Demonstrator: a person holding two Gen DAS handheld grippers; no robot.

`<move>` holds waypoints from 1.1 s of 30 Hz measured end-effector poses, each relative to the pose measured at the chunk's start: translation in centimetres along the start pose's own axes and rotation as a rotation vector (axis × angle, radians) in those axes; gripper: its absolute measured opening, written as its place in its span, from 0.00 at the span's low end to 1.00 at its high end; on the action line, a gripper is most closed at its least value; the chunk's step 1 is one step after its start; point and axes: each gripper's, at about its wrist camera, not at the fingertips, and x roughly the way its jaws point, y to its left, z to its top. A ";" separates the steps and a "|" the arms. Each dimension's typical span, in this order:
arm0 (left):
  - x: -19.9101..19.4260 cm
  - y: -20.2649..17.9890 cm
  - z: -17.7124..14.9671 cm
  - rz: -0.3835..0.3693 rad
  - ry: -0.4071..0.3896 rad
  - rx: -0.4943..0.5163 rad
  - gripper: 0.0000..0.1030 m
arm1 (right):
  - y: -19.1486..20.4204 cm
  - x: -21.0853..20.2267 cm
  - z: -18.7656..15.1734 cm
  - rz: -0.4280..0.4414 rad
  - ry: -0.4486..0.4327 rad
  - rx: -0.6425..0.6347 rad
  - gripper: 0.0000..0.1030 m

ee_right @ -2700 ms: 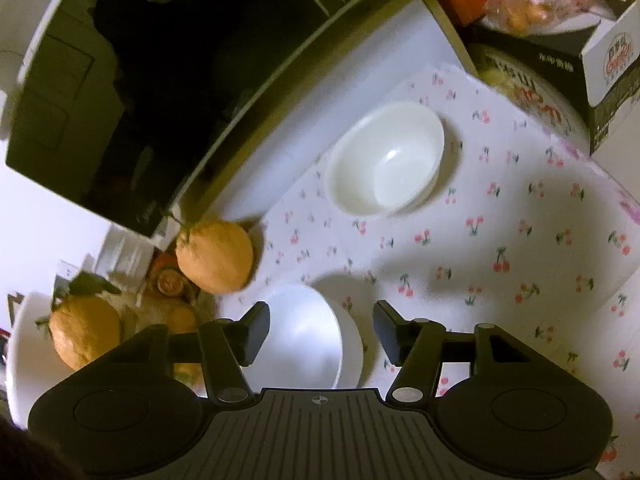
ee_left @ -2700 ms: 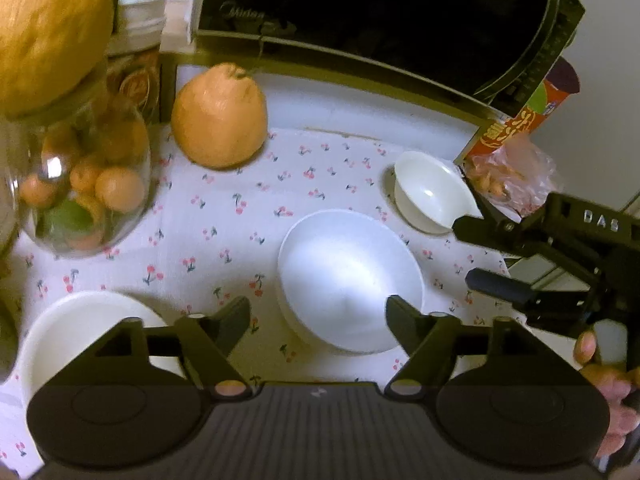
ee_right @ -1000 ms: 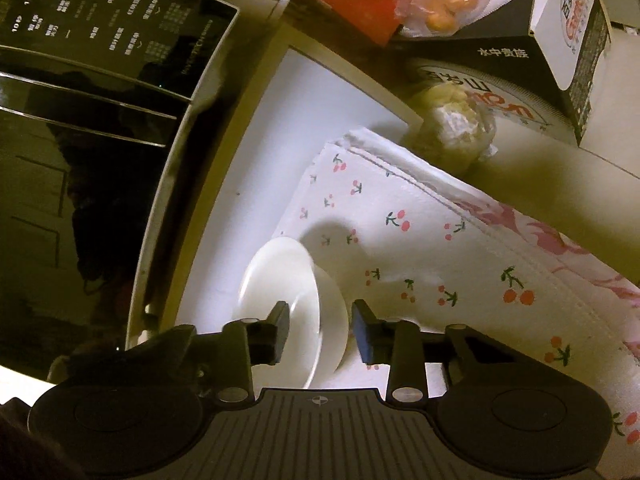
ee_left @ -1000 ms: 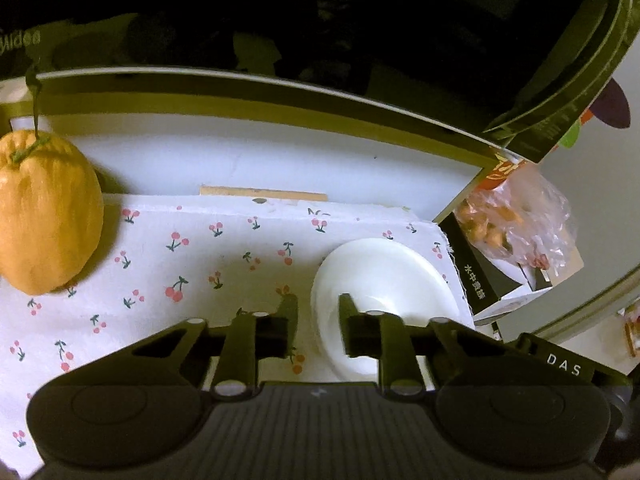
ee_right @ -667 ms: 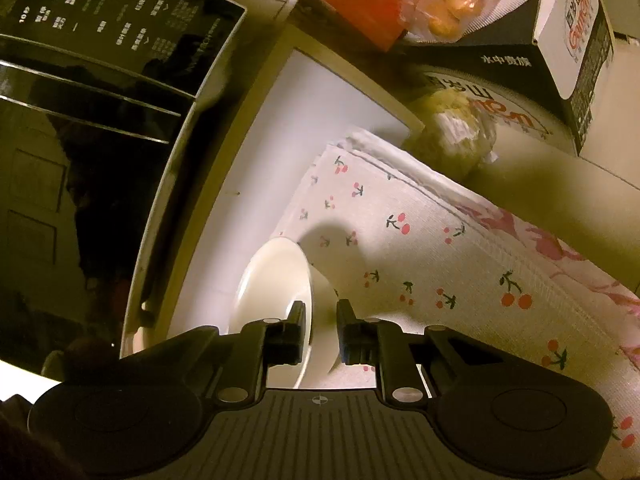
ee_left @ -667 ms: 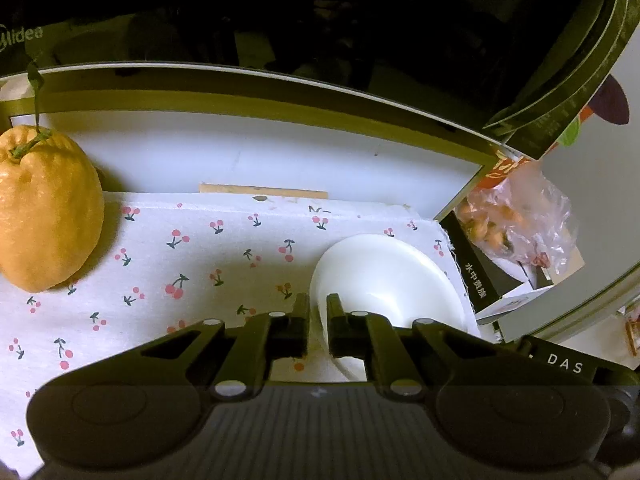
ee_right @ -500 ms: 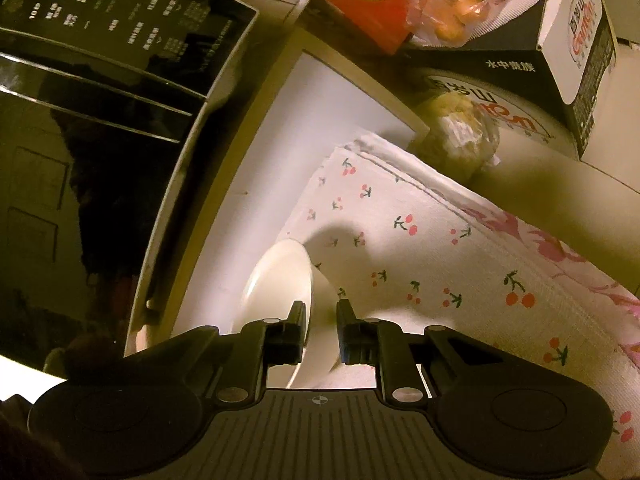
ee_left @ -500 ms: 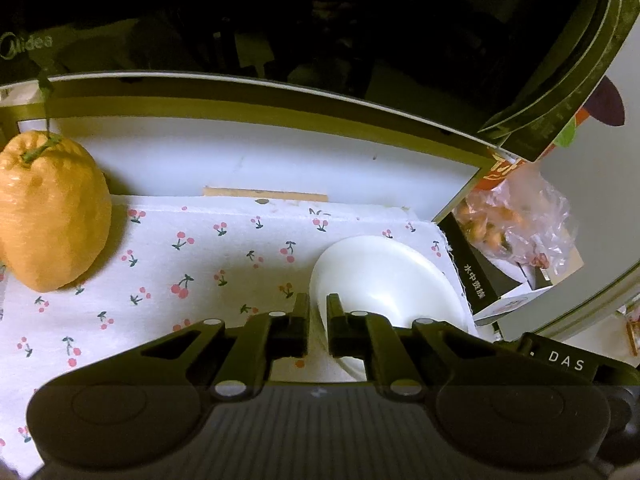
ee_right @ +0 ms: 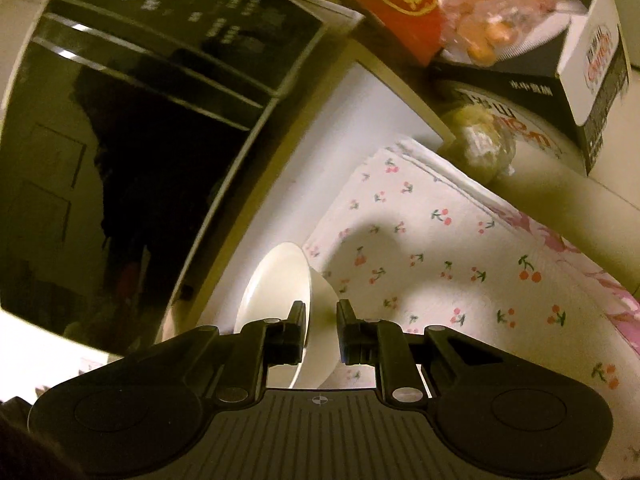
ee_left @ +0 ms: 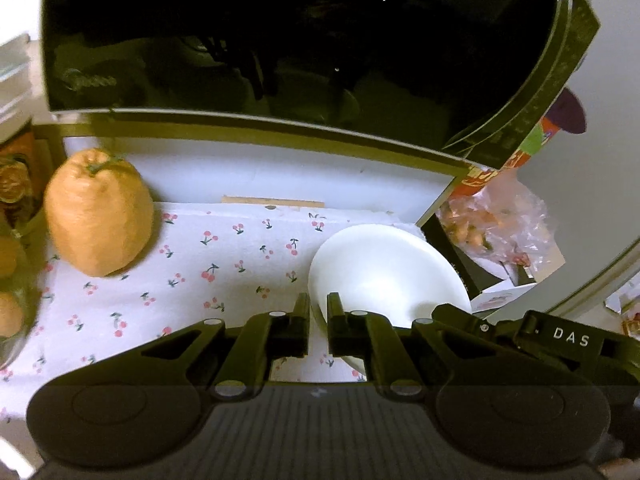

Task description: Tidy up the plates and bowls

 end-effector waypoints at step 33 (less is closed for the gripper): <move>-9.0 8.5 -8.2 -0.016 -0.087 -0.211 0.07 | 6.7 -3.2 -11.0 -0.020 0.074 -0.271 0.17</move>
